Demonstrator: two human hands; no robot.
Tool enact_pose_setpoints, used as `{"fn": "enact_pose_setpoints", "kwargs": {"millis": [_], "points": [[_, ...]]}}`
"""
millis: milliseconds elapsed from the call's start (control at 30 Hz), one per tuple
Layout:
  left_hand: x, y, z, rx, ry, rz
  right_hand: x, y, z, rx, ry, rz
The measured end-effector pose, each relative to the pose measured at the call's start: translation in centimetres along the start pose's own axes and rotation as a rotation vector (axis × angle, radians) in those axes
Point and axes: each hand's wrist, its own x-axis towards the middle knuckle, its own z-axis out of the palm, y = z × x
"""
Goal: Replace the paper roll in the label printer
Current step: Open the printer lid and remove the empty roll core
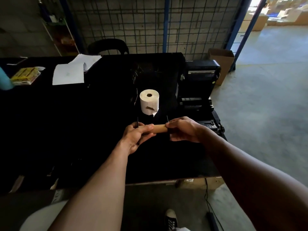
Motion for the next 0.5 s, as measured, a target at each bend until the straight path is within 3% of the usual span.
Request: {"fn": "enact_pose_setpoints", "kwargs": {"millis": [233,333,500], "points": [[2.7,0.8,0.9,-0.01,0.034,0.006,3.1,-1.5,-1.8,0.032,-0.045,0.036],[3.7,0.9,0.2,-0.056,0.084,0.013,4.4,-1.2,-2.4,0.042,0.061,0.005],[4.9,1.0,-2.0,-0.143,0.186,0.009,6.3,1.3,-0.3,-0.511,0.243,0.025]]}}
